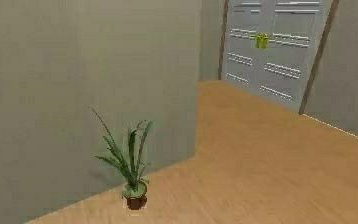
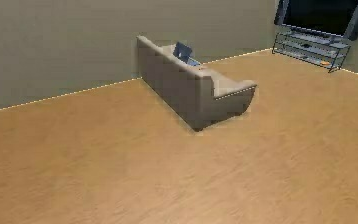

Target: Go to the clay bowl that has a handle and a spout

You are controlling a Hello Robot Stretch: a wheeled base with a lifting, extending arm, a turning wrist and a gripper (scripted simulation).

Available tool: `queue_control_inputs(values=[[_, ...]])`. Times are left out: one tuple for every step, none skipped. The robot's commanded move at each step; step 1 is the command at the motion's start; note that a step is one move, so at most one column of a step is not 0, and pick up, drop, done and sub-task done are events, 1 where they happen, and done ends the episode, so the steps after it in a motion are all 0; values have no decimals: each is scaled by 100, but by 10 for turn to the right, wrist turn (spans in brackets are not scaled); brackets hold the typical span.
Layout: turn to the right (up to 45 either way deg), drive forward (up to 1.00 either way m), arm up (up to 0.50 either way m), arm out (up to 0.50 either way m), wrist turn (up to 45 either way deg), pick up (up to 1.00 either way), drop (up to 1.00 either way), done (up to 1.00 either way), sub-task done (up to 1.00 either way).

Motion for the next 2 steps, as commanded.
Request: queue_control_inputs(values=[[240, 0, 0, 0, 0, 0, 0, 0, 0], [0, 100, 0, 0, 0, 0, 0, 0, 0]])
